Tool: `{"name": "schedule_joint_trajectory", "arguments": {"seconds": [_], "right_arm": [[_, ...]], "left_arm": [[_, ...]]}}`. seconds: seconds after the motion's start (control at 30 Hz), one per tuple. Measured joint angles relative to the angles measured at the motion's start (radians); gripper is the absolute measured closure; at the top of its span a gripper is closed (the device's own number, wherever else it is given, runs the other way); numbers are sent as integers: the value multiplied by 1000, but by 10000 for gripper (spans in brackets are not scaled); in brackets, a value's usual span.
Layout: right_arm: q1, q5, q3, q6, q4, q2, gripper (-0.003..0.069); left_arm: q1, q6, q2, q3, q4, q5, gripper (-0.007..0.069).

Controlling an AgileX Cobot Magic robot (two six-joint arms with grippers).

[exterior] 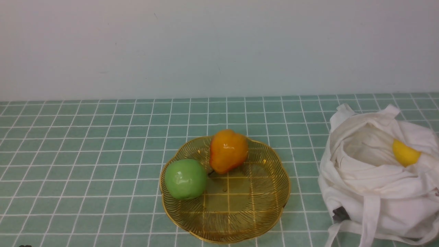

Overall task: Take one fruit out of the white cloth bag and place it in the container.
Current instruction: 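Reach into the cloth bag and grasp the lemon with the right gripper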

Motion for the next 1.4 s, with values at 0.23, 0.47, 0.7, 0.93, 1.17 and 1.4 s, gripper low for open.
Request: {"name": "schedule_joint_trajectory", "arguments": {"seconds": [0.23,0.47,0.7,0.93,1.17,1.4], "right_arm": [[9,-250,8,24,294,0,674],[9,-408,8,68,563,0,674],[9,-575,8,107,595,0,674],[9,-403,-158,106,483,66,674],[9,174,-579,15,305,512,673],[9,469,-898,-127,198,1011,673]], "left_arm": [[0,0,0,0,0,0,632],[0,0,0,0,0,0,632],[0,0,0,0,0,0,632],[0,0,0,0,0,0,632],[0,0,0,0,0,0,632],[0,0,0,0,0,0,632]]}}
